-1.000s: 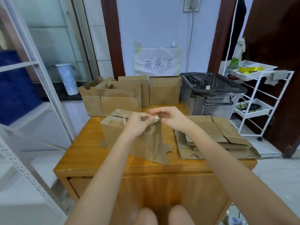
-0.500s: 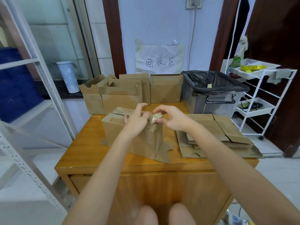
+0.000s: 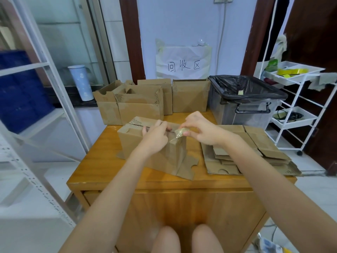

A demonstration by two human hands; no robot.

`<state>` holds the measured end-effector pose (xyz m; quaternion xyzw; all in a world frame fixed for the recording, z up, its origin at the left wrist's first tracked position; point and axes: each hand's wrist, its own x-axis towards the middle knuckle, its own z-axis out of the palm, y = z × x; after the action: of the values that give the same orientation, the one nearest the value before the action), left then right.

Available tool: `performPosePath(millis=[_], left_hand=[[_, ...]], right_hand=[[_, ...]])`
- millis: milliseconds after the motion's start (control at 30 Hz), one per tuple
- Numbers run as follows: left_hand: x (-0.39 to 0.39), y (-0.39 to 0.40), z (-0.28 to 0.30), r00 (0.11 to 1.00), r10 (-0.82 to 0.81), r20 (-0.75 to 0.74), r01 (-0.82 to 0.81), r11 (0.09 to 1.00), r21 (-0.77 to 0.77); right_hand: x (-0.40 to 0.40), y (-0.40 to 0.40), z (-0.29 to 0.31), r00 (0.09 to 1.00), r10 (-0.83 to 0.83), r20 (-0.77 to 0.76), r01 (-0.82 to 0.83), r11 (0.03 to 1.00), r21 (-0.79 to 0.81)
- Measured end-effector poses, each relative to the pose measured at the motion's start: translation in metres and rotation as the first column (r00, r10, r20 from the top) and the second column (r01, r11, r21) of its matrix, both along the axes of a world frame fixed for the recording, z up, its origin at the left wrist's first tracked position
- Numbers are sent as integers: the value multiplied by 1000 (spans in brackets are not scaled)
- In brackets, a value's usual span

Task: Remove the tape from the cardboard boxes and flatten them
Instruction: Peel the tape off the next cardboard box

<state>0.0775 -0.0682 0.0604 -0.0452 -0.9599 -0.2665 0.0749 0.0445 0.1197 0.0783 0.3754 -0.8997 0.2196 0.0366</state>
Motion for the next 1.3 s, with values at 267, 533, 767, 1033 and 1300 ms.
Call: performPosePath(millis=[267,533,767,1033,1300], left_hand=[[-1,0,2,1000,-13,-15,13,999,-45],[-4,-14,0,996,-85,-37,86,996,22],[-9,-19,-5,993,-101,-54,102,995,21],[-10,-27,-6,986,-164,-17,165,986,30],[-16,-32,-8,985,-169,-29,171,979,114]], right_hand=[[9,-13,10,915,130,-382,-29,965,259],[11,-34,22,841,285,-460,22,832,555],[8,-28,22,815,339,-470,-75,866,495],[9,-17,2,859,278,-429,-243,960,136],[21,-30,24,974,126,-189,-99,984,146]])
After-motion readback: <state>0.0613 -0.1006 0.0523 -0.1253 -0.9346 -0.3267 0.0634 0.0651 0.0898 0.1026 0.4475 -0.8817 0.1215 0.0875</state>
